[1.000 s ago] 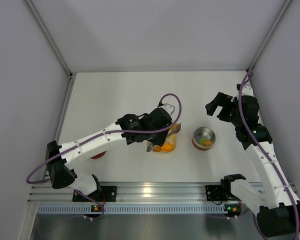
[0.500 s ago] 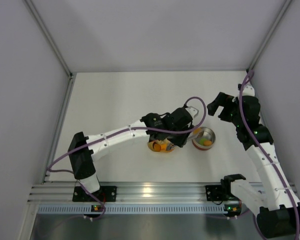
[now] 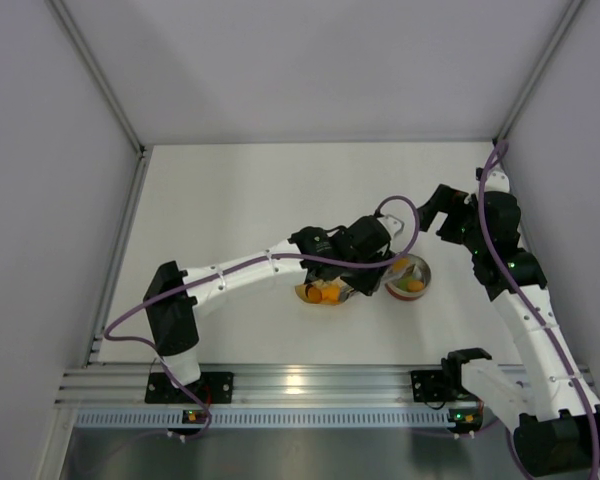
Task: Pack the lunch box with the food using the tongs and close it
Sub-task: Place the fake food in the packing box.
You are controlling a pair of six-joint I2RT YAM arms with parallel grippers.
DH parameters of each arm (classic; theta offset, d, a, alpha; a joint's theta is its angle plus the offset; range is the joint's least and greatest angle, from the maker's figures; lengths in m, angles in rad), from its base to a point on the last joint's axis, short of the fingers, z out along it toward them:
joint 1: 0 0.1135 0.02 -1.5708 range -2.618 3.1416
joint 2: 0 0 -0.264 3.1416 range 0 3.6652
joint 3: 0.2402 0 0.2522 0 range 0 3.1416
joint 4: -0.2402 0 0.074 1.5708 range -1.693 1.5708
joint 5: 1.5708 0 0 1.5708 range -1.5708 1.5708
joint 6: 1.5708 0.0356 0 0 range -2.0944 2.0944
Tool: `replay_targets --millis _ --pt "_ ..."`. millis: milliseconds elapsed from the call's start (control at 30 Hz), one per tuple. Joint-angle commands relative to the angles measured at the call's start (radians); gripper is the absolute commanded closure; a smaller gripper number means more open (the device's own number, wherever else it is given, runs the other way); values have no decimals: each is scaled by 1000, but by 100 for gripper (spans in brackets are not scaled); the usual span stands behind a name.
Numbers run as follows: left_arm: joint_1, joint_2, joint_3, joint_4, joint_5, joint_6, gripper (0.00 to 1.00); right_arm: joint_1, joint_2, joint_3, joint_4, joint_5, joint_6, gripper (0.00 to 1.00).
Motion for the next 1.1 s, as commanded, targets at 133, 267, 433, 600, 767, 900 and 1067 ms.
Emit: replay_targets --millis 133,267,433,600,767,900,1067 --pt "-5 -11 46 70 2 17 48 -1 -15 43 -11 14 -16 1" --pt "-5 -14 47 68 -6 23 46 -1 -14 43 -14 12 -19 0" --pt "-5 -26 55 59 -21 23 47 -1 -19 45 -15 14 -21 1" --pt "-5 -111 36 22 -105 13 47 -1 -15 43 -14 12 -21 0" --pt "-5 -224 -39 -67 -232 -27 45 -1 -15 40 -14 14 -18 0" --pt "-5 -284 -100 -134 -303 -76 45 -1 -15 37 -8 12 -13 1" --pt "-5 -335 -207 -177 -355 -138 45 -1 -9 32 0 8 -11 1"
